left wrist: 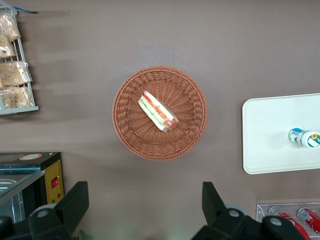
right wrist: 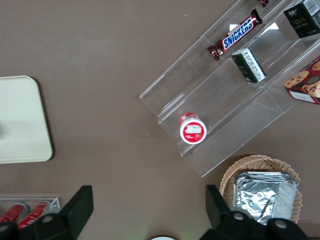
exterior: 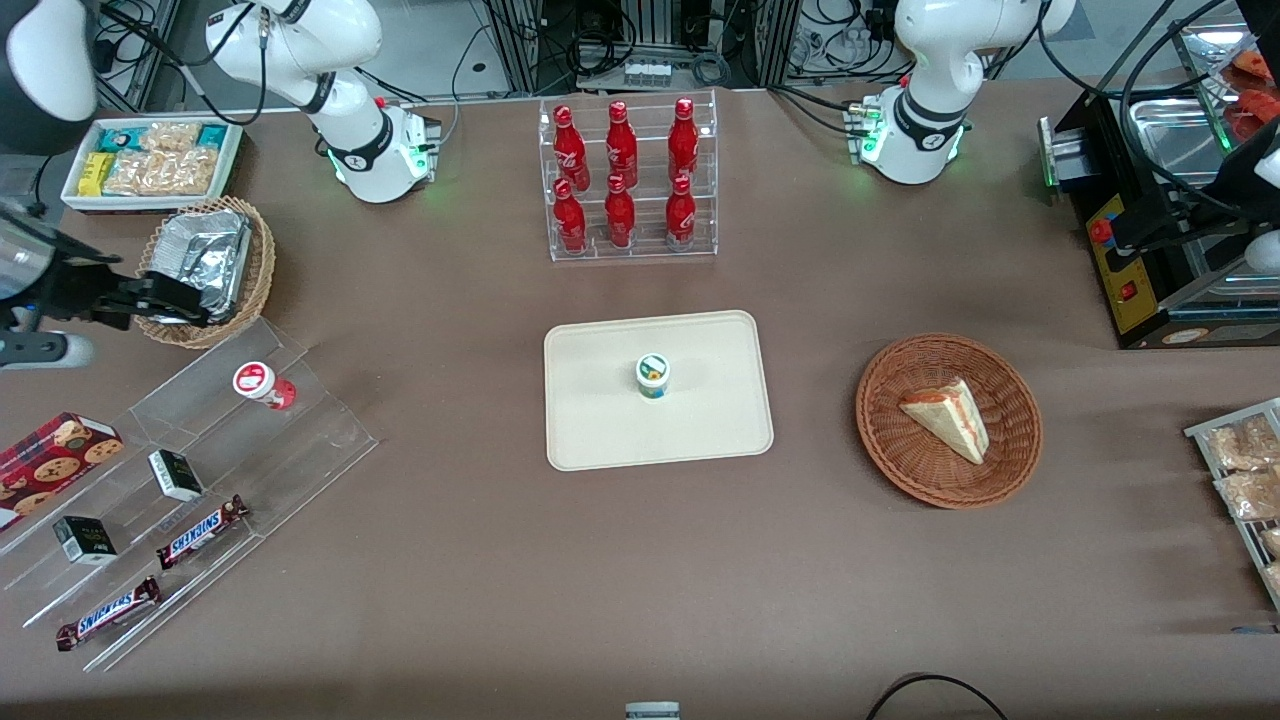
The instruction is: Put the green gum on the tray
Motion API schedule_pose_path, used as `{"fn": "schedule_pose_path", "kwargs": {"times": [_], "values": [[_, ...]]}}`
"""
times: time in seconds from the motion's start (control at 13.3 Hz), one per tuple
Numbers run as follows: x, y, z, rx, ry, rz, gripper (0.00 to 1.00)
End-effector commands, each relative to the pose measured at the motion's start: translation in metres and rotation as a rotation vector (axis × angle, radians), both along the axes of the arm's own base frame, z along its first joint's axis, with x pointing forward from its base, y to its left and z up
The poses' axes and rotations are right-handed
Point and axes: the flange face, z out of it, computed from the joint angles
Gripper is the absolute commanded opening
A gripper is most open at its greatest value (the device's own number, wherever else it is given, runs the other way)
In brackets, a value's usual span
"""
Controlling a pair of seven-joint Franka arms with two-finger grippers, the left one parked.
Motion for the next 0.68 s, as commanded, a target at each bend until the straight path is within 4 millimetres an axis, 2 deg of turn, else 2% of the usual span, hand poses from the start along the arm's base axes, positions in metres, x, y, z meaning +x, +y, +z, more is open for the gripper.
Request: {"fn": "schedule_pose_path", "kwargs": {"times": [0.0,0.3,0.45,0.6], "values": [[-0.009,-0.002,0.009,-0.013,0.014,0.034,1.0],[-0.01,-0.012,0.015,-0.016,0.008,0.012,1.0],[-0.01,-0.026,0.012,-0.008,0.014,-0.012,1.0],[-0.009,-0.022,0.011,-0.008,0.013,-0.005,1.0]]}}
